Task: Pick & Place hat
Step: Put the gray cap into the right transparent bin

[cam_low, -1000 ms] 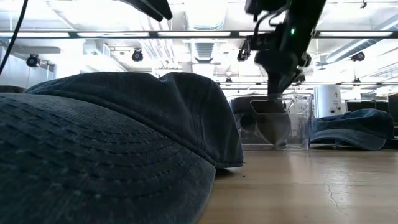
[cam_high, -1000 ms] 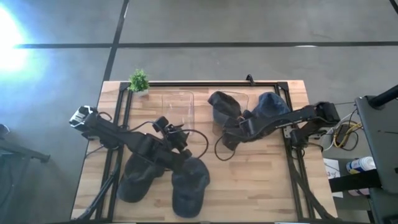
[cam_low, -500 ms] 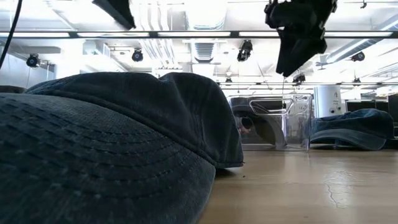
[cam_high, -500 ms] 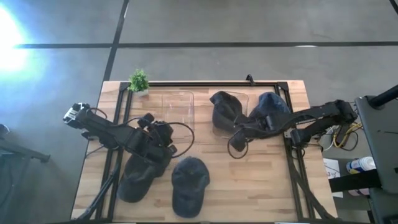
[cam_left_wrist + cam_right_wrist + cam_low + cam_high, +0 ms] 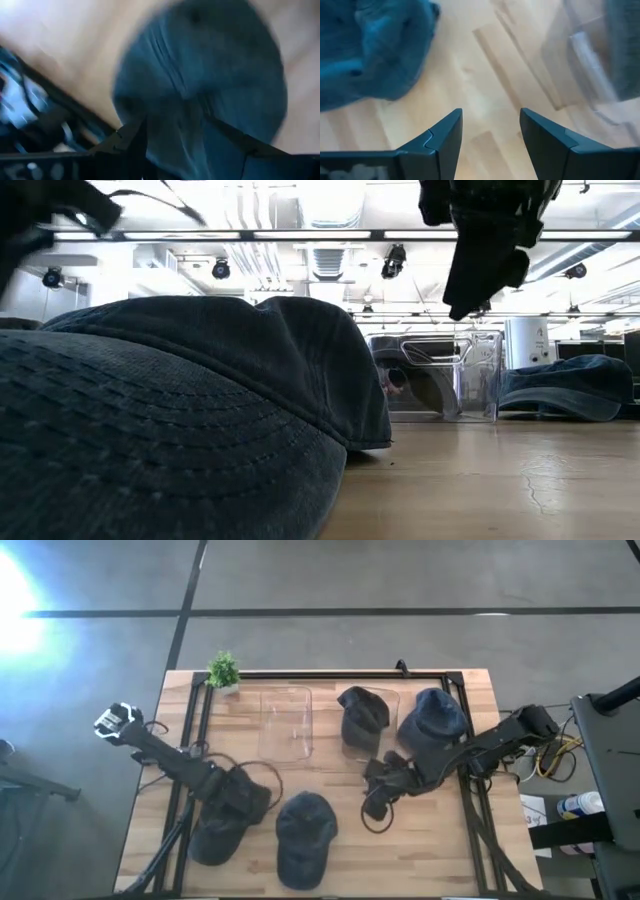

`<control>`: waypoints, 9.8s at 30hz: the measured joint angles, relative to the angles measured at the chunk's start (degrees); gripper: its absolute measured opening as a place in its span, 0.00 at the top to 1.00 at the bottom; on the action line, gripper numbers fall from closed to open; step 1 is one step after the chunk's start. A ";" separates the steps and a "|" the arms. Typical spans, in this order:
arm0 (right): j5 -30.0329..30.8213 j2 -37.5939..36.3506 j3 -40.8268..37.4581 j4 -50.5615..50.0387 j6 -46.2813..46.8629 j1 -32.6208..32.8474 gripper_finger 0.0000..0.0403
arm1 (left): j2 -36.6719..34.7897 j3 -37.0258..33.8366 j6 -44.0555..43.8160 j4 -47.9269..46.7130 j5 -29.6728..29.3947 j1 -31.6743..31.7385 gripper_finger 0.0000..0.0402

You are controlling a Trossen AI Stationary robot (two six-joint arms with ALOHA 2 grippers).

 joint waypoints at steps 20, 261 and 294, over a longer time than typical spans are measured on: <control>-0.46 6.80 0.42 7.38 2.56 2.55 0.52 | 3.13 -9.76 -12.49 21.71 -13.95 -11.00 0.56; 14.58 -0.82 -15.64 35.78 35.89 23.93 0.39 | 42.14 19.55 52.63 73.85 -4.03 10.93 0.84; 10.25 -6.18 -25.35 9.33 74.64 32.16 0.39 | 47.01 30.35 38.45 78.75 2.95 10.85 0.84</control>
